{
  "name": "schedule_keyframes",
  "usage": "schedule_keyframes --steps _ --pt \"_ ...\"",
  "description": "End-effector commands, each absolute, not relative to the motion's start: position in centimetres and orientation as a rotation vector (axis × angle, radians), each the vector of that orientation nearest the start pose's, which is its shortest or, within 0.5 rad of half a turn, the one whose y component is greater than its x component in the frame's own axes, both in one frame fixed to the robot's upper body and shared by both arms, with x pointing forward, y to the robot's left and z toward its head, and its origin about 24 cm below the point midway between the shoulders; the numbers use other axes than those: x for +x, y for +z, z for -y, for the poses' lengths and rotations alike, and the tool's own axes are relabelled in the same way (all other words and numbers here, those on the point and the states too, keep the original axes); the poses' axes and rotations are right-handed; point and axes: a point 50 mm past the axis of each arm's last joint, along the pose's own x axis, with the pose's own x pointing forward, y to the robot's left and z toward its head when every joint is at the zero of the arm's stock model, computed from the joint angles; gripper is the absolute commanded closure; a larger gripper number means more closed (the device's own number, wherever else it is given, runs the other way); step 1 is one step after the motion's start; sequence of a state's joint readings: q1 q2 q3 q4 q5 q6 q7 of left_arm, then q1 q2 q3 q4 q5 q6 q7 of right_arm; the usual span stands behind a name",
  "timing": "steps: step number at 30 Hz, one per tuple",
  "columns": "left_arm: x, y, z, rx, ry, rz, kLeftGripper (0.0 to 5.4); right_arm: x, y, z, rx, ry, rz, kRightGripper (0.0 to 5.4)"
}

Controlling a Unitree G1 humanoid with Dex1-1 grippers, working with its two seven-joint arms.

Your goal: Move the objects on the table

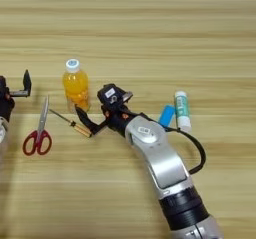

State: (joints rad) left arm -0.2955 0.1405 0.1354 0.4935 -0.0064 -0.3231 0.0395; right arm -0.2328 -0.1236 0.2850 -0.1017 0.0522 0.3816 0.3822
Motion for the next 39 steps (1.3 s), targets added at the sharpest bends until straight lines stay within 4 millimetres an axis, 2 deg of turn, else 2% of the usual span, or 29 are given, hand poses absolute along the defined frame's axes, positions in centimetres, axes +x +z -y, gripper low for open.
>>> schedule_keyframes --steps 1,19,31,39 --pt "30.3 4.3 -19.8 0.114 0.127 0.121 0.00 28.2 8.4 6.6 -0.151 0.720 -0.083 0.04" --pt "30.2 4.3 -19.6 0.113 0.127 0.122 0.00 29.5 9.4 4.4 -0.143 0.800 -0.049 0.04" --pt "30.2 4.2 -19.5 0.113 0.127 0.121 0.00 30.5 9.3 3.3 -0.129 0.841 -0.035 0.04" --pt "30.1 4.2 -19.4 0.111 0.127 0.121 0.00 31.5 8.3 2.7 -0.132 0.852 -0.041 0.04"
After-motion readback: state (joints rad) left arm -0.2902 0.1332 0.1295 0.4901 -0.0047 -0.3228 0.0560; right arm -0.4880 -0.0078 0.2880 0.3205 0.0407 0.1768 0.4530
